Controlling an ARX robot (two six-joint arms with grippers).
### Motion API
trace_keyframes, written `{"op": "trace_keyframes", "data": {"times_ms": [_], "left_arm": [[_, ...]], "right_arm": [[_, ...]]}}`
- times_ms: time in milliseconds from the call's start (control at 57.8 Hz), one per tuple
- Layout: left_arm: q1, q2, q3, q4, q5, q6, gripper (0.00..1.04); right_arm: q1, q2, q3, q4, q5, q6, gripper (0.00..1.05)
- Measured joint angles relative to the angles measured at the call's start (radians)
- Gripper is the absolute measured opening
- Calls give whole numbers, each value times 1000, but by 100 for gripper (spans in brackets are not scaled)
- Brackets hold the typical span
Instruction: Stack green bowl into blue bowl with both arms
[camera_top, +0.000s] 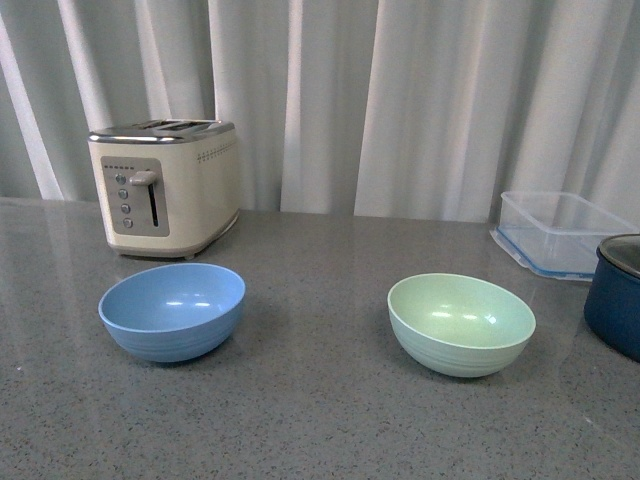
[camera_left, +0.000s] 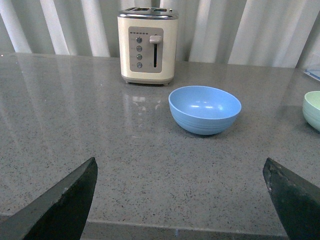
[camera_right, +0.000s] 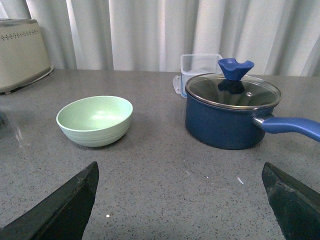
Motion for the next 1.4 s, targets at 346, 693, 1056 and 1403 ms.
{"op": "trace_keyframes", "data": {"times_ms": [346, 693, 1056, 1403], "left_arm": [[0, 0, 0, 0, 0, 0, 98], [3, 570, 296, -475, -257, -148, 98], [69, 1097, 674, -275, -92, -136, 98], [-2, 1434, 972, -243, -105, -155, 98]], "right_arm": [[0, 0, 0, 0, 0, 0, 95], [0, 0, 0, 0, 0, 0, 95], [0, 0, 0, 0, 0, 0, 95], [0, 0, 0, 0, 0, 0, 95]]}}
